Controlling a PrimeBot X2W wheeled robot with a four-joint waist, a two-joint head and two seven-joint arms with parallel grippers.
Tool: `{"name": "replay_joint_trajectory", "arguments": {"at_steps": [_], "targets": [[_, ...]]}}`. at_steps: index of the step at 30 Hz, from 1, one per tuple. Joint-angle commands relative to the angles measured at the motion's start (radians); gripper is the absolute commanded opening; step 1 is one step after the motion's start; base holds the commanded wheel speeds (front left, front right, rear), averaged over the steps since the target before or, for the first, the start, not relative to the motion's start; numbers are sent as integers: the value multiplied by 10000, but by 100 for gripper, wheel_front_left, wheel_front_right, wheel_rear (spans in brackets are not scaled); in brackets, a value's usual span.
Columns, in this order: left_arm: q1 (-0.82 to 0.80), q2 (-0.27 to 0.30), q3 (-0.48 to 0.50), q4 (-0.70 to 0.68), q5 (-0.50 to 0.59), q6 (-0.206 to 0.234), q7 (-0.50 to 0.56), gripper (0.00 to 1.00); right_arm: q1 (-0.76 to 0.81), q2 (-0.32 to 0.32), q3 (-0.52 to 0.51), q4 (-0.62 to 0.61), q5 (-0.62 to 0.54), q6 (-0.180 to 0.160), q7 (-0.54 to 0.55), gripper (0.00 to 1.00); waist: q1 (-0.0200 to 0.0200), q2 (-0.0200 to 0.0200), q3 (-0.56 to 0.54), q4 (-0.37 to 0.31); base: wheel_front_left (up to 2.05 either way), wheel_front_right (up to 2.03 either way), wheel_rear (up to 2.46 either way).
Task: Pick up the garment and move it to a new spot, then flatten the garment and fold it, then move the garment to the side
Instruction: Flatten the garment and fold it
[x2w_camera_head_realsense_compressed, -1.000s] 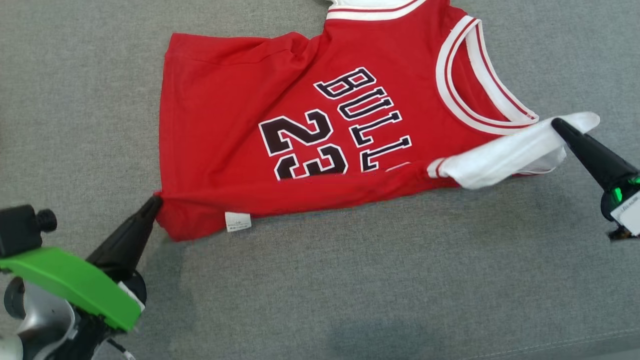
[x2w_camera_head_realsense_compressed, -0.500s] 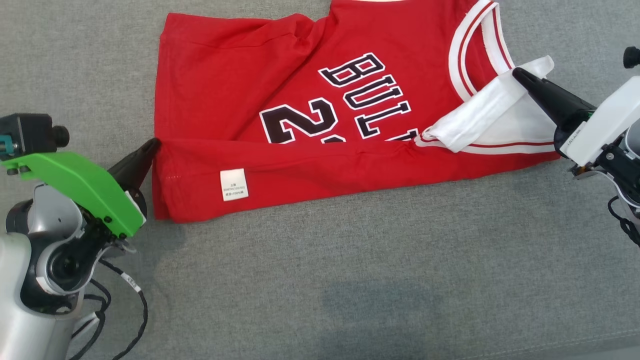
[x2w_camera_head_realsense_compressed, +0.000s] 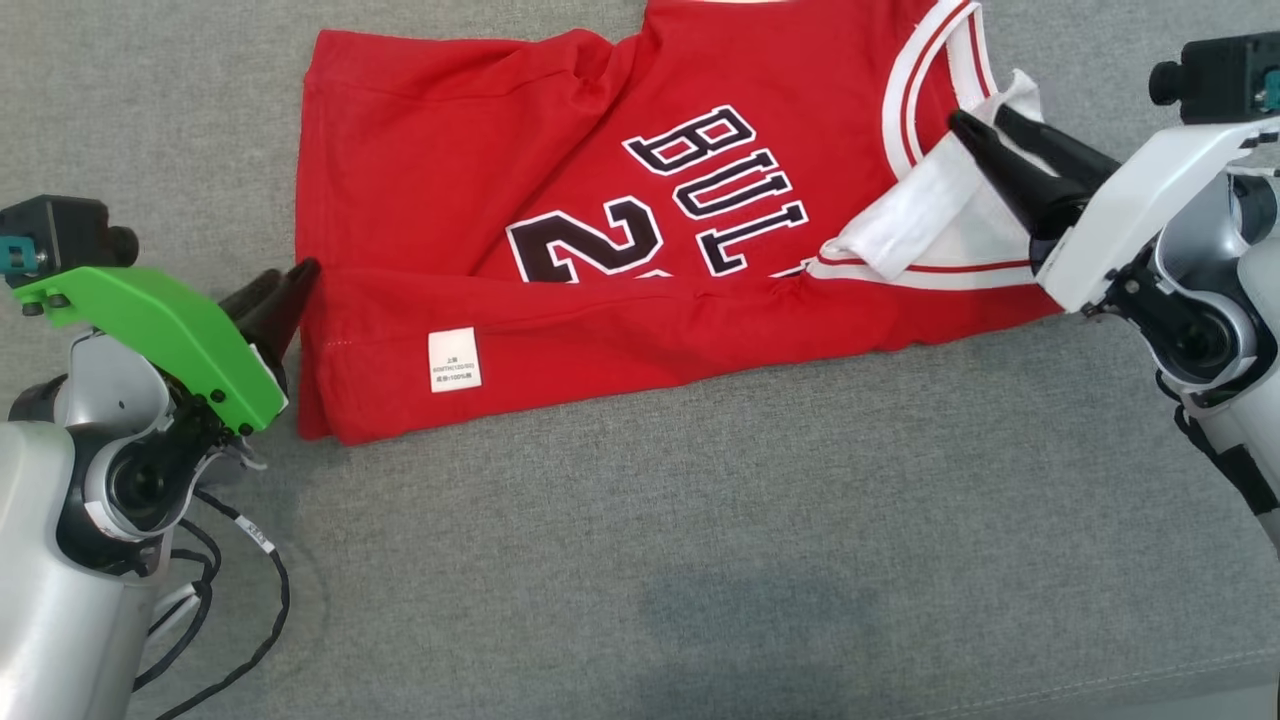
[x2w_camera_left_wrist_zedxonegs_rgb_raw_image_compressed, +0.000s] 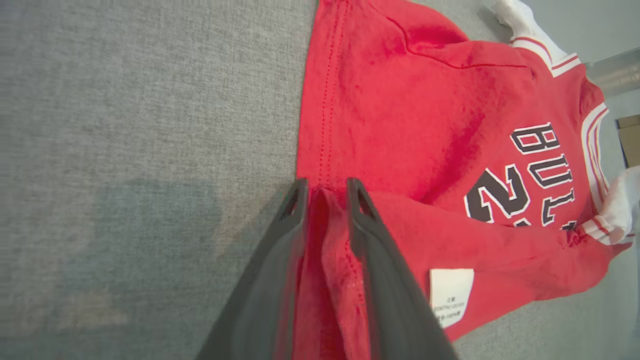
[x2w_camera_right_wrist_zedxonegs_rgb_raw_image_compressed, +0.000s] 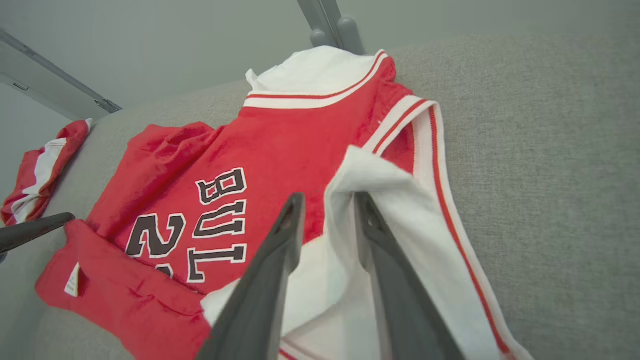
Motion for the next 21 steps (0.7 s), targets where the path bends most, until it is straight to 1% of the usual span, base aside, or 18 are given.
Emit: {"name": "replay_joint_trajectory", "arguments": {"at_steps": [1,4,6,8,11,13,14,16,18,21], "targets": [[13,-7,108,51,29,-32,-149,100,-202,-67,-13,44,-121,0,-262,100,0,0,-88,9,0,0,0],[410,25,335,-85,-80,3,-456,100,-68,-238,-30,-141,44,0,-553,100,0,0,-246,5,0,0,0],[718,251,582,-437,64,-15,-814,100,142,-568,-81,-435,-13,0,-702,100,0,0,-379,-20,0,0,0],[1217,384,832,-1034,191,75,-1236,100,442,-938,-157,-792,-144,0,-769,100,0,0,-516,-59,0,0,0],[2355,490,1100,-2295,241,275,-1638,100,1126,-1685,-140,-1417,-533,0,-371,100,0,0,-605,-130,0,0,0],[3088,682,1063,-3087,495,441,-1747,100,1595,-2137,-175,-1764,-876,0,20,100,0,0,-519,-166,0,0,0],[3432,769,992,-3428,702,527,-1793,100,1810,-2258,-254,-1873,-974,0,179,100,0,0,-450,-186,0,0,0],[3966,813,815,-3942,992,699,-1908,100,2244,-2414,-454,-2012,-1240,0,408,100,0,0,-320,-172,0,0,0],[4335,721,634,-4216,1204,813,-1987,100,2605,-2394,-641,-2095,-1447,0,593,100,0,0,-206,-130,0,0,0],[4626,513,335,-4335,1195,843,-2026,100,3047,-2341,-835,-2124,-1762,0,921,100,0,0,-74,-28,0,0,0]]}}
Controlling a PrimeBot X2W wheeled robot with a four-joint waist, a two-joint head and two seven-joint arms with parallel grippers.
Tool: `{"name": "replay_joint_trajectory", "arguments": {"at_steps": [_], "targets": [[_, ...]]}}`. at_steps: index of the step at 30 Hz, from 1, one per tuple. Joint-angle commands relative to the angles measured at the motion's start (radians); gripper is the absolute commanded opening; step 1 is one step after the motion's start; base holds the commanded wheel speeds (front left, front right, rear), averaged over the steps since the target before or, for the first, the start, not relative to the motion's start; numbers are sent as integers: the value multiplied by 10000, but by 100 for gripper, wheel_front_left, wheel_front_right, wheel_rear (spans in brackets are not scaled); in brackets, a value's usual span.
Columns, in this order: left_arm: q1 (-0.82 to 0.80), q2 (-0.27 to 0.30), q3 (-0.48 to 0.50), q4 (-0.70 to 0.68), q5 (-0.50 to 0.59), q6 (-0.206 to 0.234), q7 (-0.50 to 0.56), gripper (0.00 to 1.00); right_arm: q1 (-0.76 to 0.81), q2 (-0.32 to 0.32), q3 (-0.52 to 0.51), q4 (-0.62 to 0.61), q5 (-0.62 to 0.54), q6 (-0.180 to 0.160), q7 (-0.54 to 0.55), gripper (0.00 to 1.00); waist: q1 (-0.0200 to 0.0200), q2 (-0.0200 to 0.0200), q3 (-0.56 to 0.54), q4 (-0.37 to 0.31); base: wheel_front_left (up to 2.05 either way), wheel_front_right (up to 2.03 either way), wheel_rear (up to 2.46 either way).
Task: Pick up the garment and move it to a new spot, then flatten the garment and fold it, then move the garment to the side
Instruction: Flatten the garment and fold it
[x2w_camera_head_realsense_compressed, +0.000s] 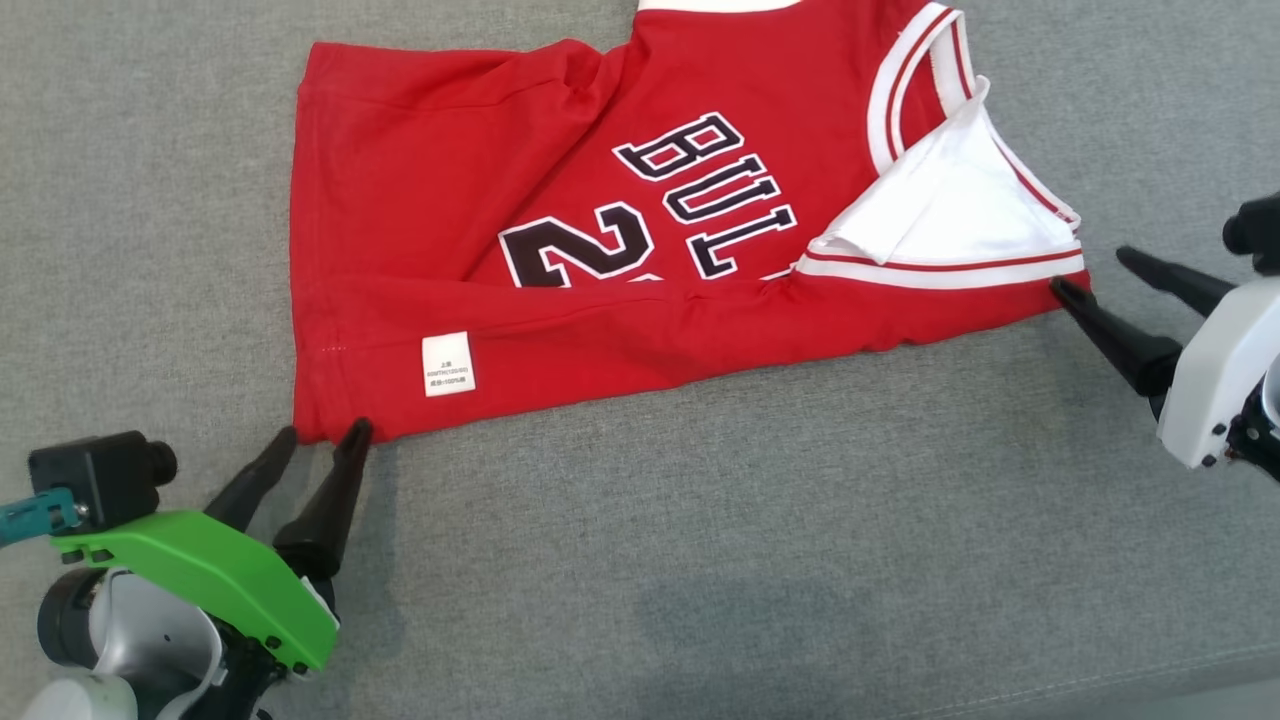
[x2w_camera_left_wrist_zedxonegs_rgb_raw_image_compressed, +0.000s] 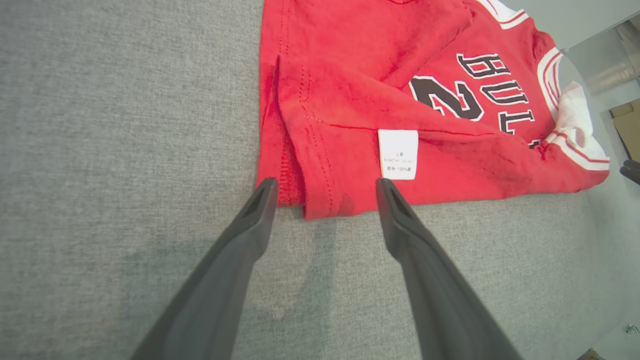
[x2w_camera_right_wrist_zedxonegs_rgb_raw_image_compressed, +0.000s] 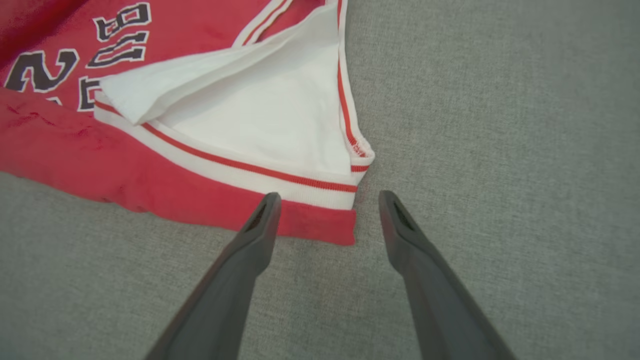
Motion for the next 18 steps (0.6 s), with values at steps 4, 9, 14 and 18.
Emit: {"name": "replay_joint_trajectory", "arguments": {"at_steps": [4,9,14,18], "targets": [[159,-170,-163,54,15,-68,-88,100,422,124,-253,-21,-370,0,309,100,0,0,176,181,0,0,0],[-92,-291,-243,427,-243,-250,-1,100,745,394,-684,63,-577,0,602,100,0,0,180,323,0,0,0],[-419,-311,-230,793,-270,-331,18,100,855,627,-927,205,-795,0,776,100,0,0,146,351,0,0,0],[-628,-229,-262,893,-238,-375,110,100,936,774,-1071,260,-873,0,938,100,0,0,148,362,0,0,0]]}}
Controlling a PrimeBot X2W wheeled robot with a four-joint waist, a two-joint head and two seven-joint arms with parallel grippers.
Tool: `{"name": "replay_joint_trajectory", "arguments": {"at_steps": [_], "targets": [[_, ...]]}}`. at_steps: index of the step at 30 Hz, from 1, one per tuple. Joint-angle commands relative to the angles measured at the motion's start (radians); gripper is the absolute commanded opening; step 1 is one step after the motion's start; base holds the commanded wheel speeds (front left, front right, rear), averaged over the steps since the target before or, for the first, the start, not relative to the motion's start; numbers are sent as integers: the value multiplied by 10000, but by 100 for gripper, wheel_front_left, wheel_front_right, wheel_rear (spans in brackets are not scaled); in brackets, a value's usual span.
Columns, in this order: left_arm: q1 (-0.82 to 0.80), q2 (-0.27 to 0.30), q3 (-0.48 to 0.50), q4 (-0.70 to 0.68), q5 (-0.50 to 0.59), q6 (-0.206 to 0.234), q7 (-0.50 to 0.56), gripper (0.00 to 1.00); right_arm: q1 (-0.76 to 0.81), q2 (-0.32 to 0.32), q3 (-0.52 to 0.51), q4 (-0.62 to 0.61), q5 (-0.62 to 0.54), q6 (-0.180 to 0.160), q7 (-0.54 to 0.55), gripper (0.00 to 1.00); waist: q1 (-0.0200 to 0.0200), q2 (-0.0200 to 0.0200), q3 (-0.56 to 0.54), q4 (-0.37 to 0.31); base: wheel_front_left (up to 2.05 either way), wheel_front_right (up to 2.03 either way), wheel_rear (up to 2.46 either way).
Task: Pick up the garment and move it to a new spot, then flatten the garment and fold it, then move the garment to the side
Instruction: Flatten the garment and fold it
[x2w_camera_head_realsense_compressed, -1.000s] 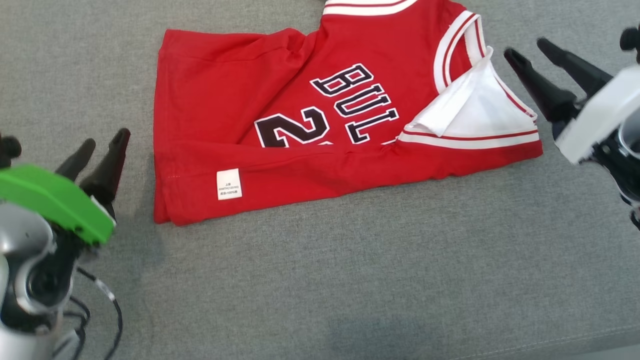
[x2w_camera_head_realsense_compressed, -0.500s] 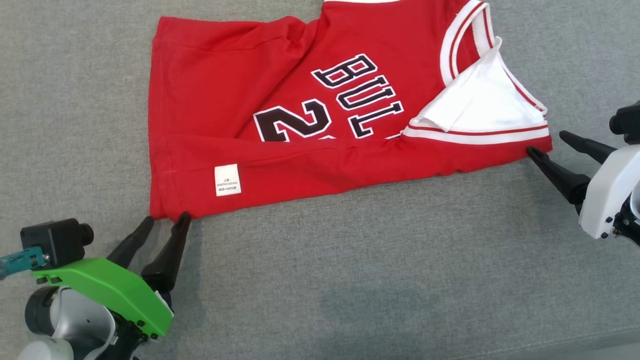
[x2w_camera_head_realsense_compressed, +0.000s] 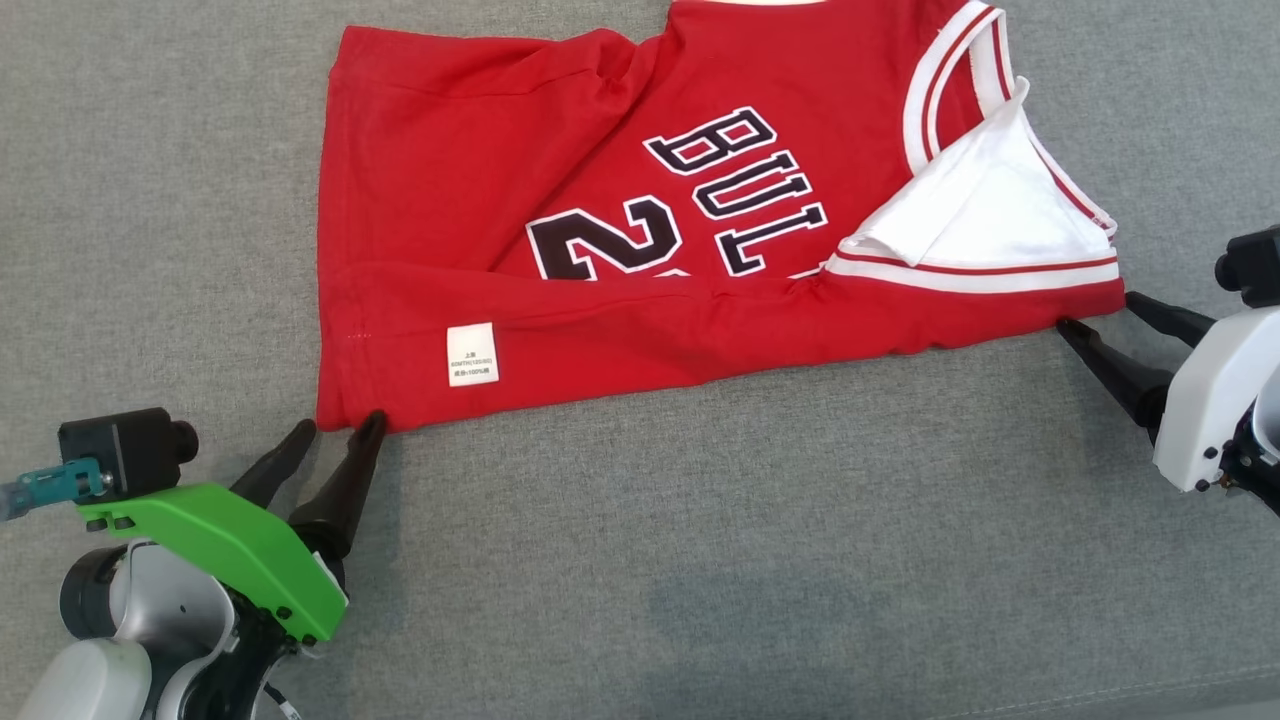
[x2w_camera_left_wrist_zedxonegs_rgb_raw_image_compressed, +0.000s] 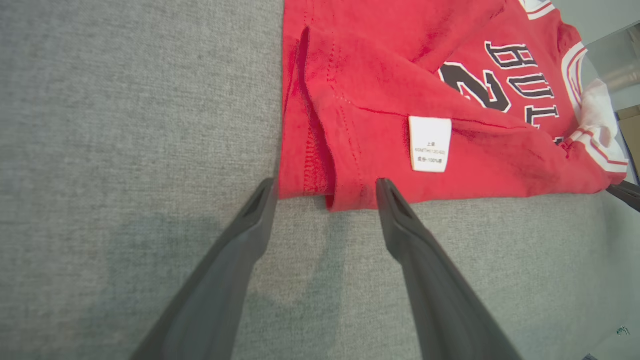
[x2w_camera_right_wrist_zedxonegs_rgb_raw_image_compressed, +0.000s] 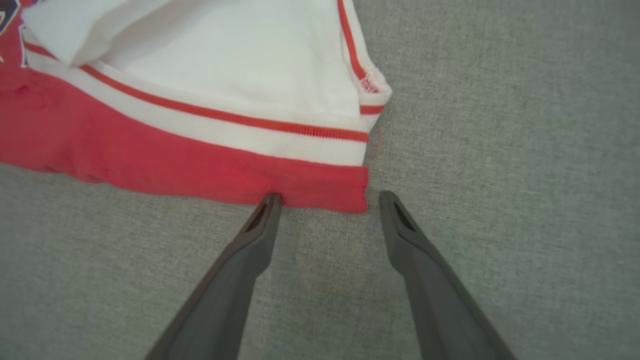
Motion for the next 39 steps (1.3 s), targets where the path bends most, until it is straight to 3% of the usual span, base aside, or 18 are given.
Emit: {"name": "replay_joint_trajectory", "arguments": {"at_steps": [1,10,11,13,14,15,16,23,39], "targets": [[-158,59,-36,85,3,-42,79,100,122,33,-43,37,-101,0,58,100,0,-1,4,4,0,0,0],[-722,-162,-516,831,-198,-351,533,100,-114,351,241,329,-284,0,313,100,0,-1,-49,-74,0,0,0],[-767,-148,-565,903,-197,-392,577,94,-163,417,318,372,-275,2,345,100,0,-1,-63,-81,0,0,0],[-889,-209,-603,1107,-253,-501,579,0,-301,506,654,464,-107,3,529,100,0,-1,-93,-95,0,0,0],[-923,-195,-640,1156,-255,-566,611,0,-366,539,737,488,-53,3,524,60,0,-1,-96,-93,0,0,0],[-966,-217,-620,1200,-299,-611,593,0,-452,574,823,487,20,3,494,8,0,-1,-96,-85,0,0,0],[-998,-232,-605,1244,-348,-630,578,0,-516,589,906,525,97,3,506,0,0,-1,-100,-77,0,0,0],[-874,-97,-320,1127,-830,-863,711,0,-847,299,1068,786,723,-5,512,0,0,-1,-224,51,0,0,0],[-673,50,-92,693,-1102,-714,828,0,-972,-70,1001,1002,1047,-5,457,0,0,-1,-380,82,0,0,0]]}}
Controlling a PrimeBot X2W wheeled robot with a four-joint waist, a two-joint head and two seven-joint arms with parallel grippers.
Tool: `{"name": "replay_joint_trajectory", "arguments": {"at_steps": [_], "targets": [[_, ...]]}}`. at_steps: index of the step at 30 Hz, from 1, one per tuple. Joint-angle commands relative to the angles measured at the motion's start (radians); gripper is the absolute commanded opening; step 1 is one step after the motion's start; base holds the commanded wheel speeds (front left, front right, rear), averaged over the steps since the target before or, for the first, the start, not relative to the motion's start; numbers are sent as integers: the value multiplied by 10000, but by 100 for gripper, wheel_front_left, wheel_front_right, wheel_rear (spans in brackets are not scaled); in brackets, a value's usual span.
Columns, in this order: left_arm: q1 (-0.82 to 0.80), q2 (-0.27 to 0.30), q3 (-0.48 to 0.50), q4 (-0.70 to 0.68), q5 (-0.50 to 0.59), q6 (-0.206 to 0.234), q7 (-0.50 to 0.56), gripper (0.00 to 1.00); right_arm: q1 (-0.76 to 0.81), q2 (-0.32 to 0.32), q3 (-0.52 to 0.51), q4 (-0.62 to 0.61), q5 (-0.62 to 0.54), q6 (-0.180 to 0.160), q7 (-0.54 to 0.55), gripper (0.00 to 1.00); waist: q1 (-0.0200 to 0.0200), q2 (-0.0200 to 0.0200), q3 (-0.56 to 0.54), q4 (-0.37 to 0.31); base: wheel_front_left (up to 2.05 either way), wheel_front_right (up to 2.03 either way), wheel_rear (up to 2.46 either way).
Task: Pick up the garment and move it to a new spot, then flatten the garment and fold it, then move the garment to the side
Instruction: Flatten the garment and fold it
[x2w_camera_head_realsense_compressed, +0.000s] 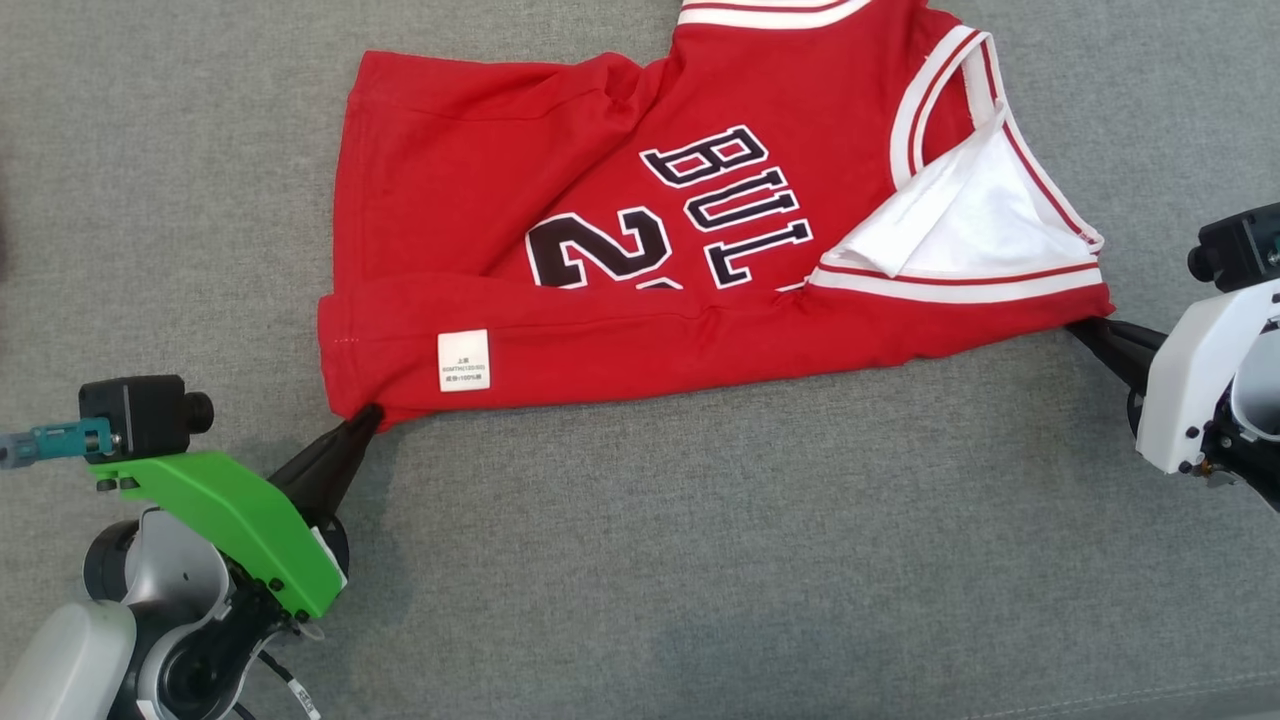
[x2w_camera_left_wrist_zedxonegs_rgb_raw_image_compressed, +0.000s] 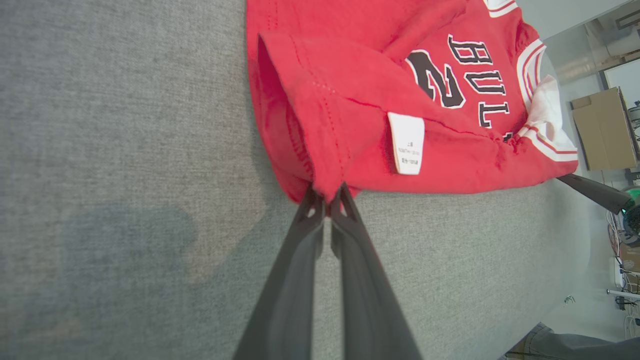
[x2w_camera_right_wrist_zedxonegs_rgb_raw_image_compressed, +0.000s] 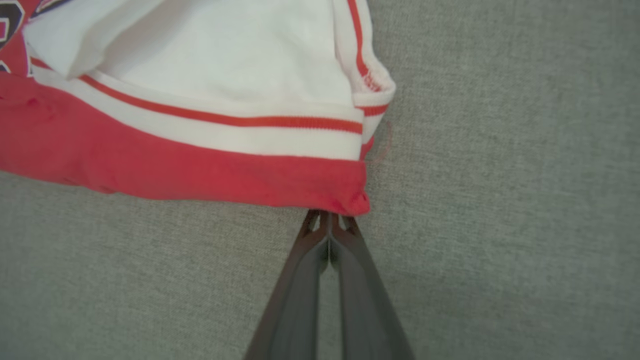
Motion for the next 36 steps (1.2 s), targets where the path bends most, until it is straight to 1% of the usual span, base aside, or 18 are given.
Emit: {"name": "replay_joint_trajectory", "arguments": {"at_steps": [1,2,3,4,5,12,18,20,21,22,23,25,28,33,34,36], "targets": [[95,92,68,-20,-12,38,-37,0,-108,-38,-35,48,-109,-10,-94,0,0,0,29,-18,0,0,0],[108,103,86,-34,-16,49,-50,0,-116,-15,-72,70,-148,-12,-144,0,0,0,47,-27,0,0,0],[123,118,100,-51,-19,45,-64,0,-122,24,-119,110,-196,-12,-192,40,0,0,61,-35,0,0,0],[138,126,116,-68,-24,53,-72,0,-124,59,-151,151,-259,-10,-211,83,0,0,72,-42,0,0,0],[156,131,122,-76,-25,66,-62,0,-138,92,-157,178,-316,-10,-215,100,0,0,80,-45,0,0,0],[302,129,191,-79,-20,142,-155,0,-101,192,-304,156,-562,-10,-81,100,0,0,-45,-131,0,0,0],[559,86,262,-121,1,220,-366,0,420,-52,-675,-630,-518,-10,-138,100,0,0,-321,-222,0,0,0],[656,-43,343,-89,61,297,-578,2,703,-159,-824,-922,-630,-10,-212,100,0,0,-438,-248,0,0,0],[707,-75,329,-65,90,302,-645,43,857,-174,-936,-1071,-662,-10,-286,100,0,0,-508,-256,0,0,0],[779,-134,320,-35,90,310,-725,88,1024,-151,-1049,-1196,-666,-10,-359,100,0,0,-592,-265,0,0,0],[863,-205,317,-6,54,329,-783,100,1196,-134,-1160,-1316,-720,-10,-457,100,0,0,-682,-273,0,0,0],[1024,-294,312,41,71,328,-944,100,1544,-71,-1388,-1561,-825,-10,-707,100,0,0,-900,-276,0,0,0],[1340,-396,329,-2,314,350,-1378,100,2066,78,-1838,-1928,-1235,-10,-1375,100,0,0,-1298,-257,0,0,0],[2023,-584,486,-257,739,531,-2311,100,3013,561,-2685,-2377,-2240,-10,-2689,100,0,0,-1993,-138,0,0,0],[2023,-584,486,-257,739,531,-2311,100,3013,561,-2685,-2377,-2240,-10,-2689,100,0,0,-1993,-138,0,0,0],[2236,-625,448,-339,1016,499,-2697,100,3394,830,-2995,-2469,-2641,-10,-3139,100,0,0,-2253,-36,0,0,0]]}}
